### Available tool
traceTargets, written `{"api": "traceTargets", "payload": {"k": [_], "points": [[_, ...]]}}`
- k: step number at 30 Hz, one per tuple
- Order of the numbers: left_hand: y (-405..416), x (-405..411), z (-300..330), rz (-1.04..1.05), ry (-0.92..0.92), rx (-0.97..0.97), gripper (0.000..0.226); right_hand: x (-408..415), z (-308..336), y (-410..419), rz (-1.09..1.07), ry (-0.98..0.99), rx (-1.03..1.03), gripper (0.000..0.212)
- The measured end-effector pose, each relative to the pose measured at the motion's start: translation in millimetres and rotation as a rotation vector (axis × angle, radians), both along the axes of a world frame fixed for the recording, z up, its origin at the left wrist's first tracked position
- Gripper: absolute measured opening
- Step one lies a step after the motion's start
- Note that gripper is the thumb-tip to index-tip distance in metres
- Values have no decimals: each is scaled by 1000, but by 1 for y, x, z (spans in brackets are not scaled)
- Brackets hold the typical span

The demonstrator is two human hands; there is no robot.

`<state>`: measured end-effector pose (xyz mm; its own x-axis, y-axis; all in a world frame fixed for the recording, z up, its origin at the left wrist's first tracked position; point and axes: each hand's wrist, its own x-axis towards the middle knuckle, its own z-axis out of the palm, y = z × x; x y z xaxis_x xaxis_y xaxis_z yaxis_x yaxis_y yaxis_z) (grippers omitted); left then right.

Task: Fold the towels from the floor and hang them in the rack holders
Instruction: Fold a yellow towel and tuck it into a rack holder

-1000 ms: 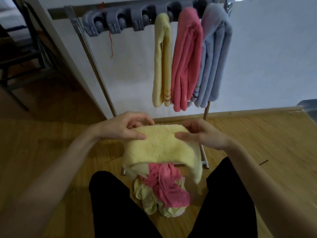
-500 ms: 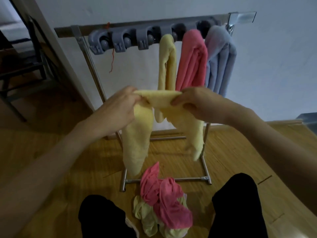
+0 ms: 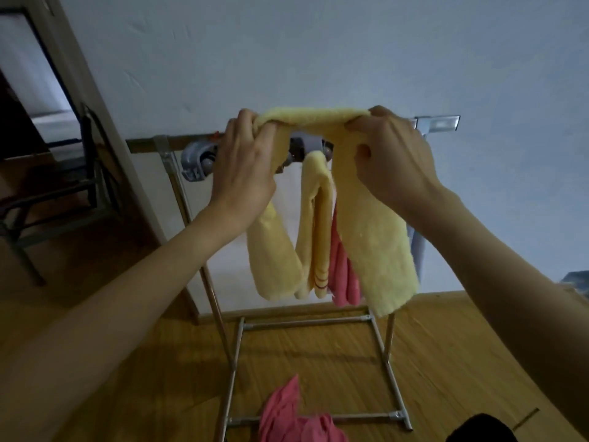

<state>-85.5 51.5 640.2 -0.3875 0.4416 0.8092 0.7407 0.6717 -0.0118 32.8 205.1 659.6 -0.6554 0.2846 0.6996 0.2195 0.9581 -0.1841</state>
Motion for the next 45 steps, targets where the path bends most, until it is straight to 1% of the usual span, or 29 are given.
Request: {"api": "traceTargets", "payload": {"k": [4, 5, 9, 10, 12, 14, 16, 18, 21, 24, 26, 27, 29, 31, 33, 35, 36, 37, 39, 41, 43, 45], "points": [[18, -13, 1, -22, 33, -159, 44, -18, -4, -1, -85, -41, -51, 24], [22, -16, 0, -13, 51, -193, 45, -23, -8, -1, -72, -30, -91, 25], [34, -30, -11, -1, 92, -290, 45, -44, -34, 2, 42, 44, -301, 37], [37, -33, -14, 5, 95, -303, 44, -50, -42, 2, 64, 60, -326, 35], [42, -36, -20, 20, 65, -316, 40, -59, -55, -2, 137, 102, -388, 30], [44, -40, -26, 15, 12, -314, 34, -65, -66, -7, 239, 119, -465, 38], [45, -44, -30, 22, 10, -333, 33, -67, -75, -8, 298, 140, -520, 41], [45, -47, -36, 30, 49, -363, 35, -67, -84, -5, 333, 165, -552, 40], [41, -52, -50, 42, 144, -401, 46, -63, -101, 5, 407, 235, -548, 39], [34, -58, -72, -2, 187, -427, 55, -61, -117, 18, 402, 192, -541, 39], [30, -59, -89, -79, 181, -423, 54, -62, -124, 23, 380, 147, -525, 41], [29, -59, -97, -126, 152, -395, 53, -64, -126, 24, 379, 136, -520, 40], [29, -58, -111, -232, 59, -280, 55, -66, -127, 24, 400, 156, -510, 31], [27, -59, -122, -334, -31, -157, 66, -67, -129, 25, 415, 188, -477, 27], [25, -62, -135, -422, -144, -74, 79, -68, -130, 27, 407, 178, -440, 33], [23, -63, -151, -465, -329, 28, 83, -69, -133, 29, 384, 141, -414, 43], [23, -64, -160, -454, -426, 73, 84, -69, -134, 30, 373, 127, -409, 46], [23, -67, -169, -429, -507, 91, 84, -68, -134, 30, 369, 120, -404, 48], [24, -76, -186, -374, -631, 61, 79, -68, -136, 30, 370, 125, -390, 49], [25, -83, -197, -359, -725, 13, 69, -67, -137, 30, 373, 130, -382, 50], [25, -84, -201, -417, -863, 36, 53, -67, -141, 29, 375, 129, -383, 50], [27, -75, -198, -524, -1040, 160, 49, -66, -145, 29, 363, 117, -373, 48]]}}
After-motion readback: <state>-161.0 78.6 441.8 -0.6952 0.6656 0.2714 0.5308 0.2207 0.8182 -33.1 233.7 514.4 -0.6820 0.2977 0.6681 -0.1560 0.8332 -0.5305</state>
